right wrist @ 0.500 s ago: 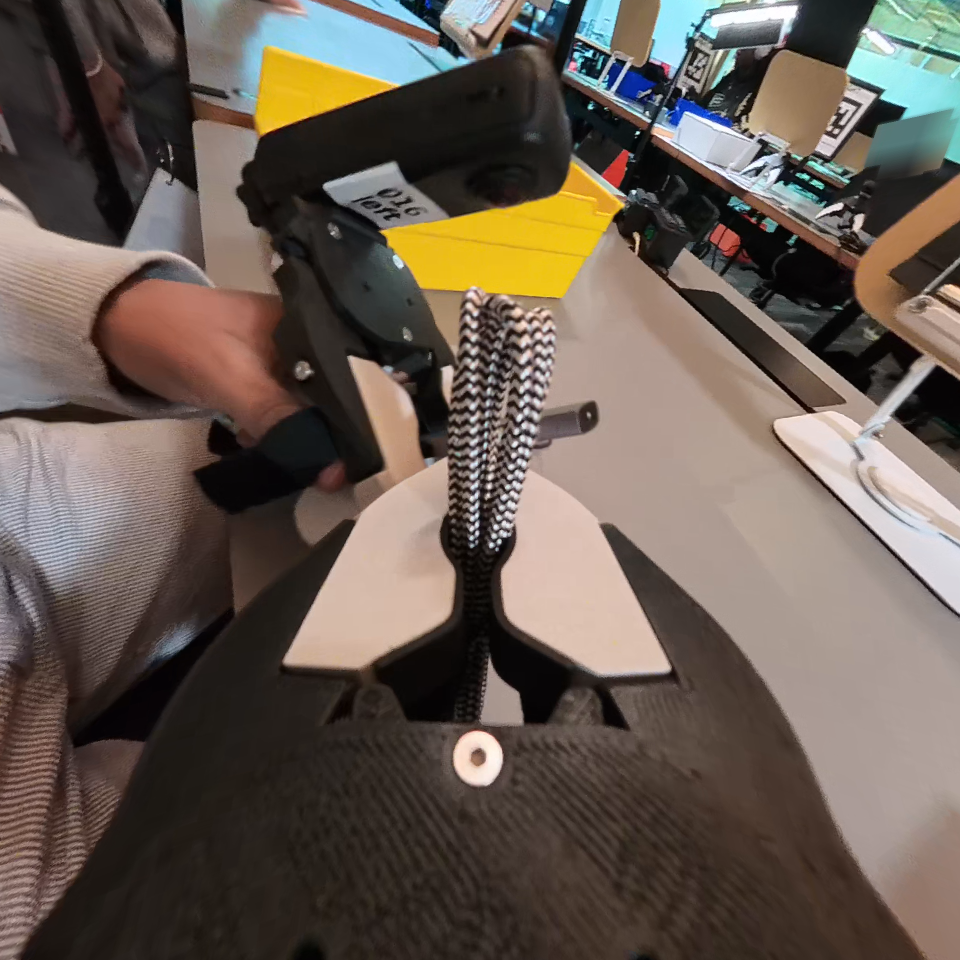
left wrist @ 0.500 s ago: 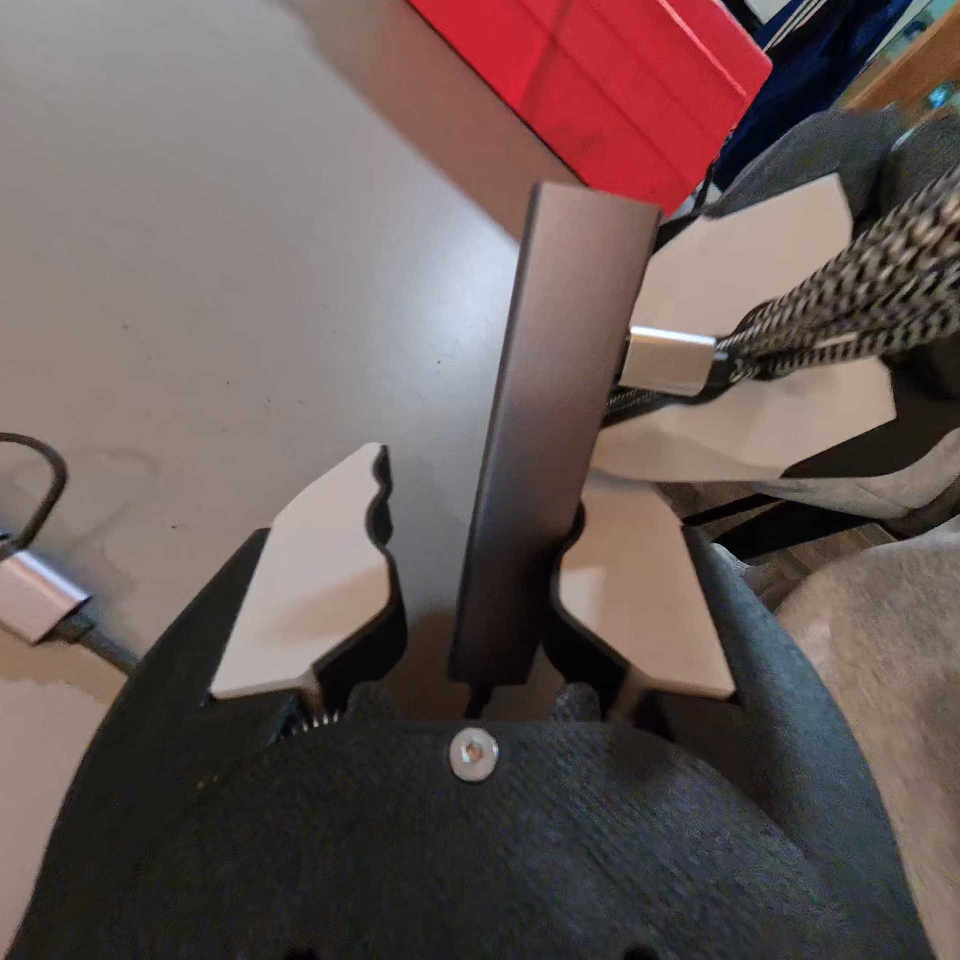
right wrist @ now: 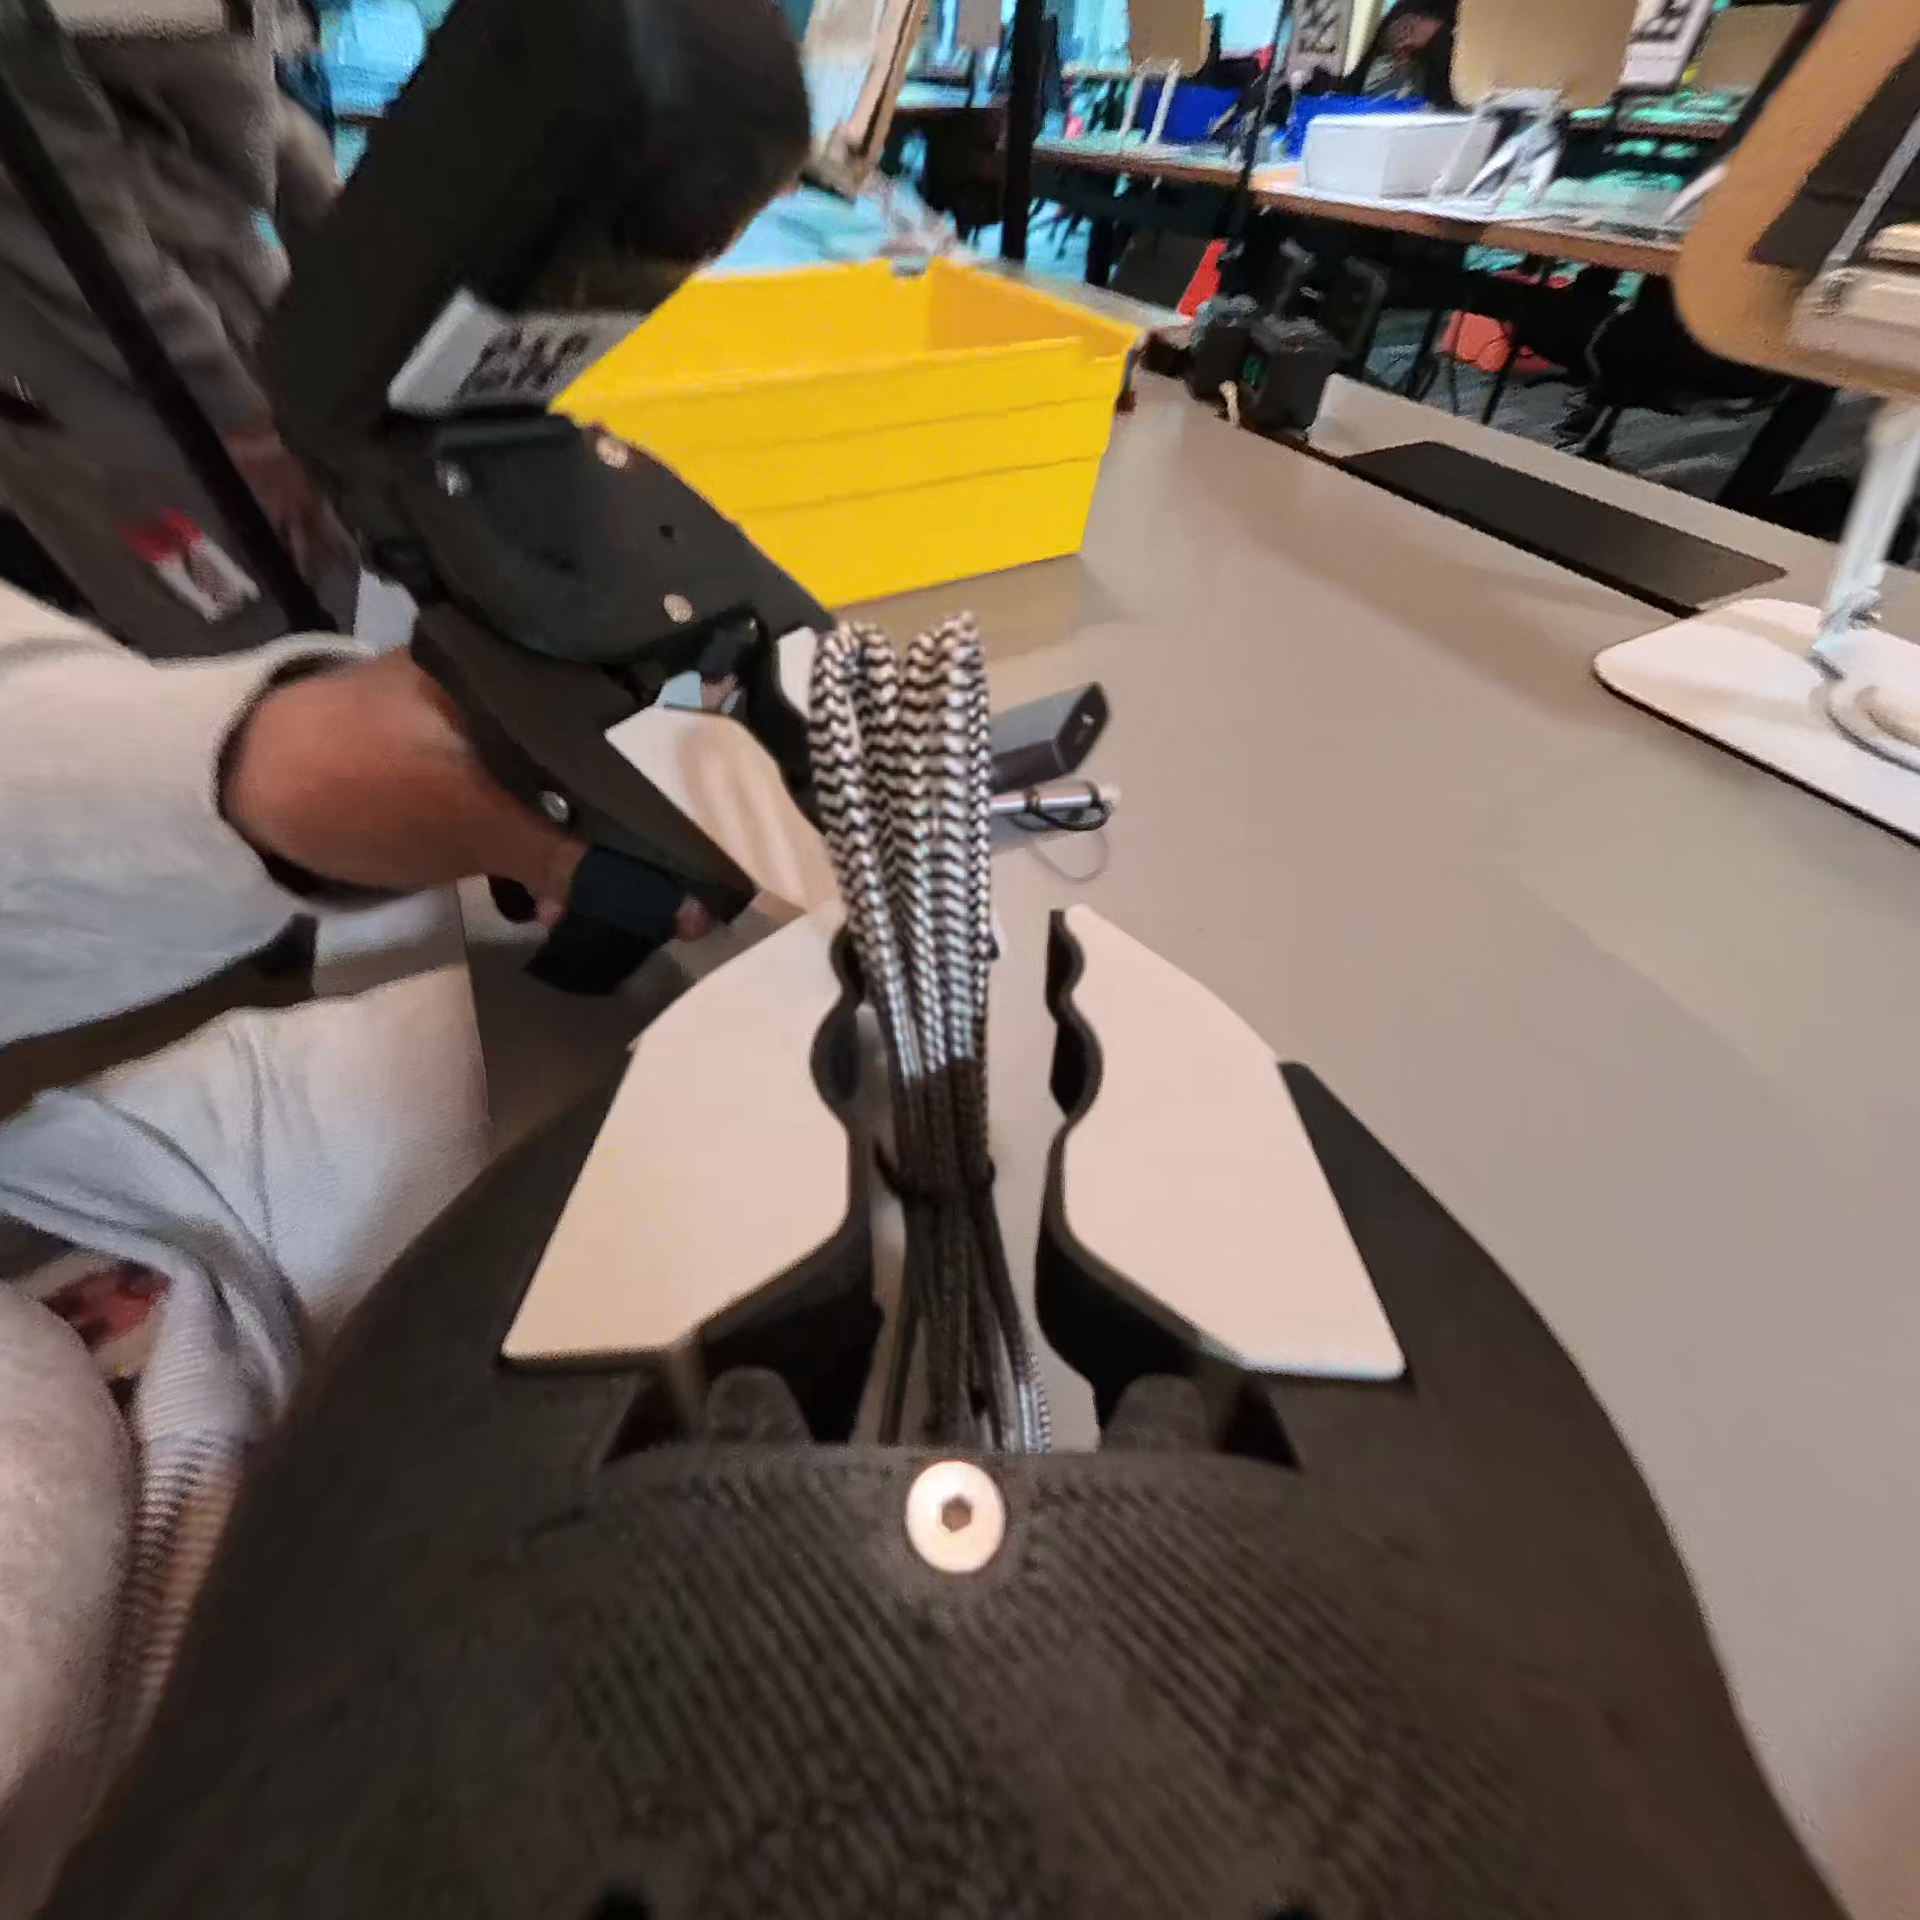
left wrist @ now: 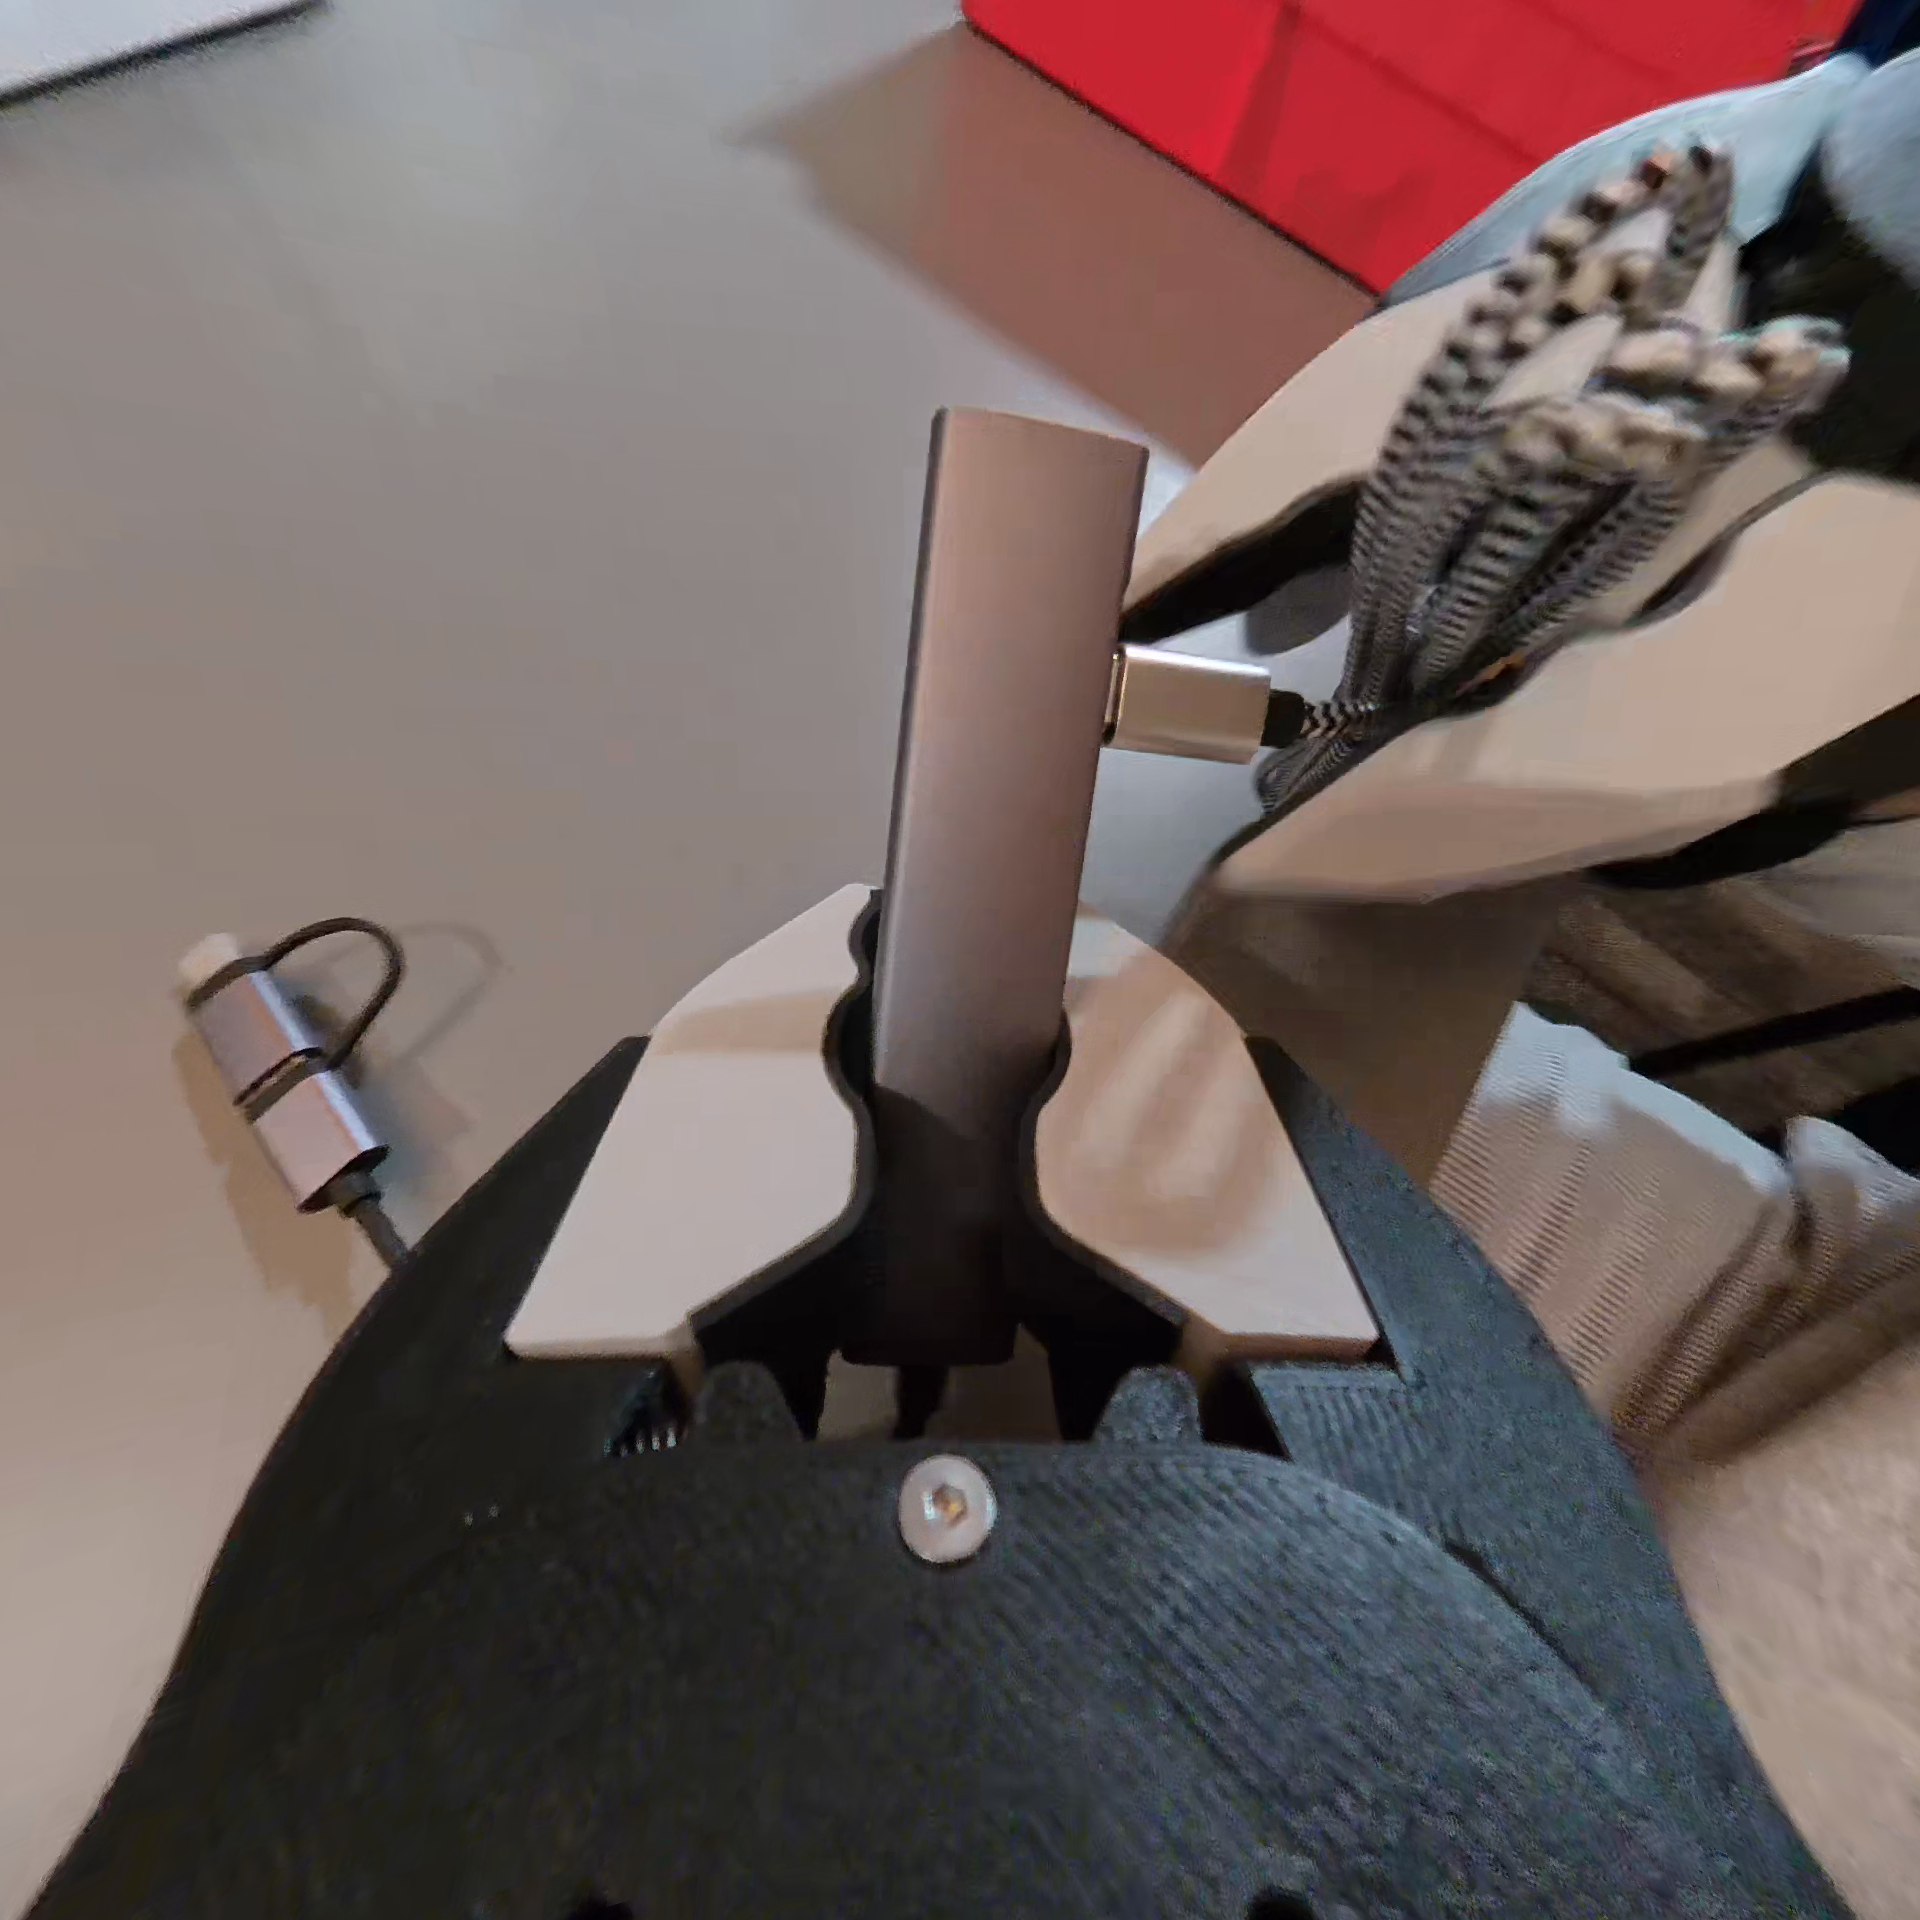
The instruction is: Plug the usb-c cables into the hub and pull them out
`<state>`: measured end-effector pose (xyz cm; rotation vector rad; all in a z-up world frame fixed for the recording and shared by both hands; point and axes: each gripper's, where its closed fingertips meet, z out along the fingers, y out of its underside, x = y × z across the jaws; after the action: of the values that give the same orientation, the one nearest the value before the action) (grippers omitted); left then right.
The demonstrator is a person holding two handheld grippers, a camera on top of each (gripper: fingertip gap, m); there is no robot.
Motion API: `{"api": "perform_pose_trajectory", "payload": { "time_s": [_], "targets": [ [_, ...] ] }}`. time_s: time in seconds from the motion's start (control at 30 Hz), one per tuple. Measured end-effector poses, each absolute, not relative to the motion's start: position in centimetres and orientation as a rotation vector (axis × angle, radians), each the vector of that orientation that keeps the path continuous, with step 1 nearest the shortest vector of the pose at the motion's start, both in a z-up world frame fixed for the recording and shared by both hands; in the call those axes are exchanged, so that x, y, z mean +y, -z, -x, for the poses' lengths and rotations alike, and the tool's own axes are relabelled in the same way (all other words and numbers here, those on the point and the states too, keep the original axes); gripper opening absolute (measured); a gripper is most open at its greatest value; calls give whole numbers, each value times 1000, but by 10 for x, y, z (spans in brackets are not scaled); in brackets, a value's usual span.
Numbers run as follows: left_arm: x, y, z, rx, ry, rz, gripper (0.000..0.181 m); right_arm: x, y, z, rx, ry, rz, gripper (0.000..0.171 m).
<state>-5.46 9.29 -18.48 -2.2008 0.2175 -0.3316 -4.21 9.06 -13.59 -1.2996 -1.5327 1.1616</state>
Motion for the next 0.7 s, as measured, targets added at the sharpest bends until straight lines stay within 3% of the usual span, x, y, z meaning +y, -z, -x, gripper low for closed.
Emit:
{"api": "perform_pose_trajectory", "payload": {
  "time_s": [0.27,0.3,0.37,0.7],
  "targets": [
    [105,162,69,329,6,2073,23,97,113,27,-1319,-1478,1415,46],
    [106,160,64,366,-30,2060,22,92,115,27,-1332,-1496,1424,45],
    [107,160,59,426,-100,2044,22,86,118,28,-1345,-1520,1445,25],
    [109,167,56,362,3,2072,22,99,108,27,-1224,-1584,1547,8]
  ]
}}
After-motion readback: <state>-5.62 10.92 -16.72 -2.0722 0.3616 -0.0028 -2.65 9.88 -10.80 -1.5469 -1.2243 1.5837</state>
